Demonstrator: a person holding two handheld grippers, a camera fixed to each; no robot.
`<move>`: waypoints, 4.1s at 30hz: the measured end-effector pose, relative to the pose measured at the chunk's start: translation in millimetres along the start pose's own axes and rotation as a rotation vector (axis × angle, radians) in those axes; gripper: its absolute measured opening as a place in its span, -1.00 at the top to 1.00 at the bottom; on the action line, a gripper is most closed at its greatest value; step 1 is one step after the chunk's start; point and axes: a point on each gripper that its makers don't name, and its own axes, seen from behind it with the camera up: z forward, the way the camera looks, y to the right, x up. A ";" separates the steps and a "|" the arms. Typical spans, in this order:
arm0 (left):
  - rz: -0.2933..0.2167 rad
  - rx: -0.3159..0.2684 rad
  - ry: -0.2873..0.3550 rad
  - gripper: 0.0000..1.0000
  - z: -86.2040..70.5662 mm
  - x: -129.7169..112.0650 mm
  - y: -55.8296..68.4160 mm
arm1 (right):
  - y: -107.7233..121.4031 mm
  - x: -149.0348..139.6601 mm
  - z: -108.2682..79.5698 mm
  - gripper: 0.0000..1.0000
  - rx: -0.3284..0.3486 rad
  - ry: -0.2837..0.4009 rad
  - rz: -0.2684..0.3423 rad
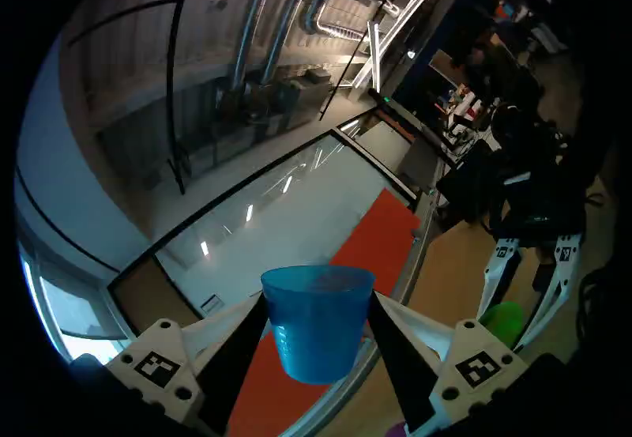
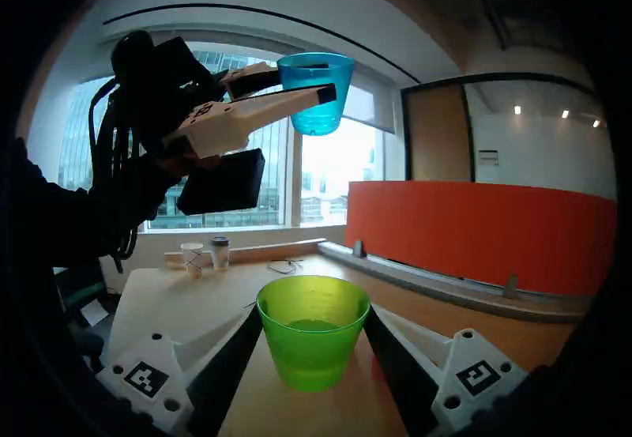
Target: Pour water
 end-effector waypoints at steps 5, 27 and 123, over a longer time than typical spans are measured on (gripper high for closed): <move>-0.144 -0.020 -0.025 -0.69 0.9 -6.9 2.1 | 0.1 -0.3 -0.4 -0.81 -0.001 -0.001 0.000; -0.663 -0.060 -0.079 -0.70 8.6 -22.0 -2.2 | 0.6 0.2 -1.6 -0.81 -0.005 0.000 0.003; -0.737 -0.376 -0.579 -0.72 -80.2 -239.4 221.7 | 80.4 -95.4 -53.7 -0.82 -0.092 -0.418 0.028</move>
